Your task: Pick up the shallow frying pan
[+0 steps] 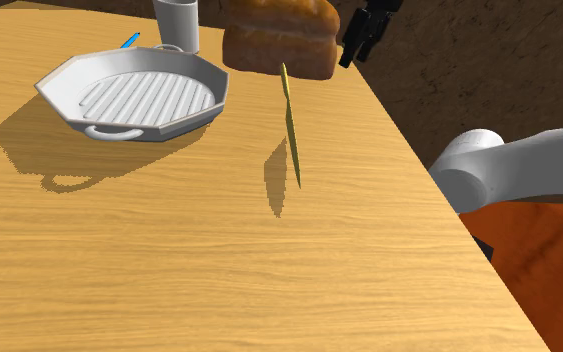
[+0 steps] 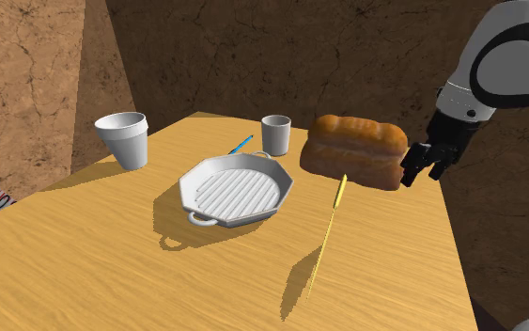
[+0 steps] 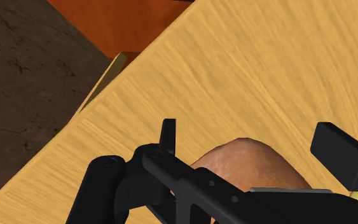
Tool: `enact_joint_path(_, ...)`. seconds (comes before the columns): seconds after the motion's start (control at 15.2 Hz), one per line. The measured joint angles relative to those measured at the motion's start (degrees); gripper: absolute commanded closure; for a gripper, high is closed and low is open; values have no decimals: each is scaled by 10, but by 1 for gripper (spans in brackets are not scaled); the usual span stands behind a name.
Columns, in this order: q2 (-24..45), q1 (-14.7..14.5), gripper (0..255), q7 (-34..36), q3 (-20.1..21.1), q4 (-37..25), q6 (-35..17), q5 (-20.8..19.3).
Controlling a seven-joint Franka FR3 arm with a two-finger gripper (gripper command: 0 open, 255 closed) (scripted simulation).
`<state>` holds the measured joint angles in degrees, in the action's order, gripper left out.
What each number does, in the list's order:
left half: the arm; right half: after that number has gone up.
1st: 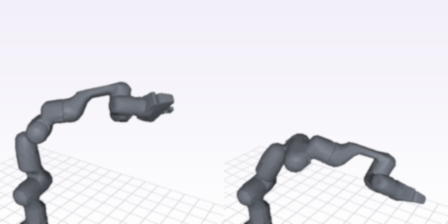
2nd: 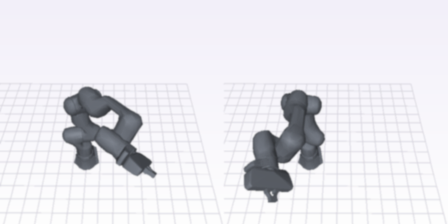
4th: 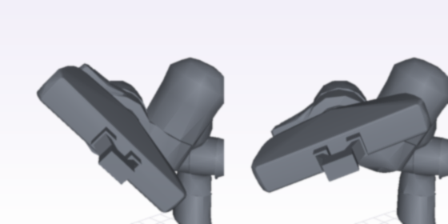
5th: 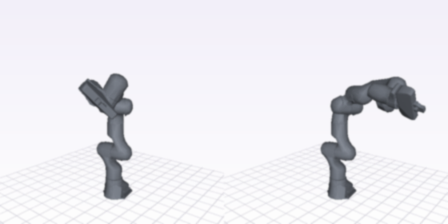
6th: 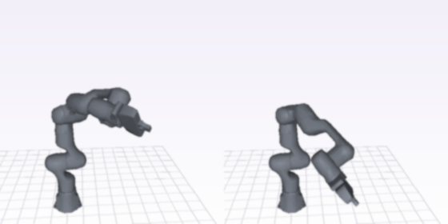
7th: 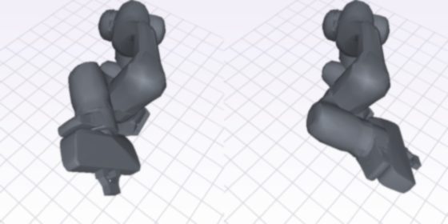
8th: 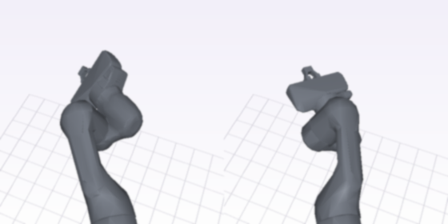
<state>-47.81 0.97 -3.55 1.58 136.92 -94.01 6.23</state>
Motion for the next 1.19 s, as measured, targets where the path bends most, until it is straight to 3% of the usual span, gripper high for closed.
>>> enact_joint_path(0.66, 81, -29, 0, 75, 64, -37, -85, 78)
enact_joint_path(1.19, 189, -48, 0, 145, 126, -119, -165, 127)
